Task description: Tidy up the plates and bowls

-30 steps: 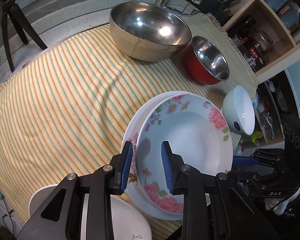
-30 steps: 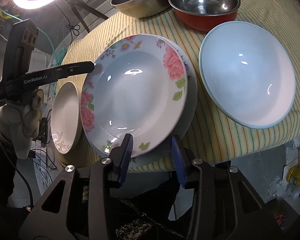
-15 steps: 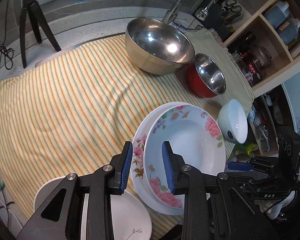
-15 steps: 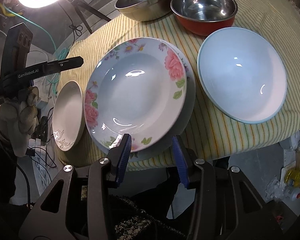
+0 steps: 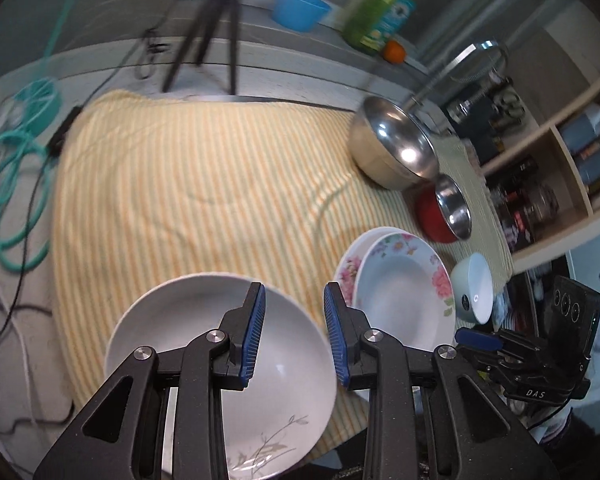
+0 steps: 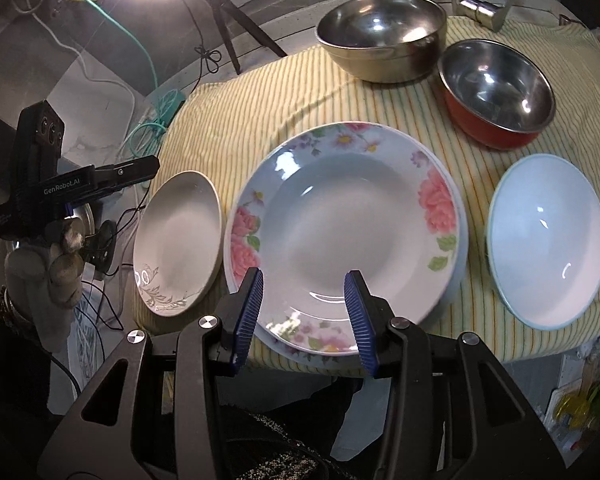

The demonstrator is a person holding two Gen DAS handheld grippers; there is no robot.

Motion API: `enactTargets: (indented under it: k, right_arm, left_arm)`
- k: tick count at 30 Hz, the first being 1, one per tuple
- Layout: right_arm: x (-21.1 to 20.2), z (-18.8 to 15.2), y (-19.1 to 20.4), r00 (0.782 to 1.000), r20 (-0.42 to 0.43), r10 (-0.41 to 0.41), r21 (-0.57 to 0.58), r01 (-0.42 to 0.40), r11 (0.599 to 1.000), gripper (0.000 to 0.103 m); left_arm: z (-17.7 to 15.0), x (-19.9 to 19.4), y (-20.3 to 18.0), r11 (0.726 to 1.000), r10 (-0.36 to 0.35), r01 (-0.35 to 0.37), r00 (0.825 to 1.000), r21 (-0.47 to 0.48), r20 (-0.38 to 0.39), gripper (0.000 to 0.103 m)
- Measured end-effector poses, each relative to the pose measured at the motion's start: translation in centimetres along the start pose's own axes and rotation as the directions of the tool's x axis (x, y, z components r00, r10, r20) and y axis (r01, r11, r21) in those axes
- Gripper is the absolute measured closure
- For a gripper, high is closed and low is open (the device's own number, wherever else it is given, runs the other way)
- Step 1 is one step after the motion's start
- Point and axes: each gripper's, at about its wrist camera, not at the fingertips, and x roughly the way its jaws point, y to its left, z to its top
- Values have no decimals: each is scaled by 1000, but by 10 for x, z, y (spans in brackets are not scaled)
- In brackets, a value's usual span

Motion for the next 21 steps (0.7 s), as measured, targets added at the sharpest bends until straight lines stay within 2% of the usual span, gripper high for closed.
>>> enactTargets:
  k: [6,9,13,21]
  right_arm:
    - [15,20,29,999,-12,31,-105,-32,994,59]
    - [24,28,44,998,-25,53,-157,-57,986,59]
    - [41,39,65,995,-61,74,-230,-86,969,59]
    - [83,55,94,989,-139,40,-360,-88,929,59]
  left_arm:
    - [-29,-21,30,988,50,-41,997,-150,60,75]
    - [-47,-30,45,969,78,-56,993,-239,86,75]
    - [-71,-41,60,938,149,-104,982,-331,114,75]
    - [-107,-43,78,885,187,-118,976,-451,112,75]
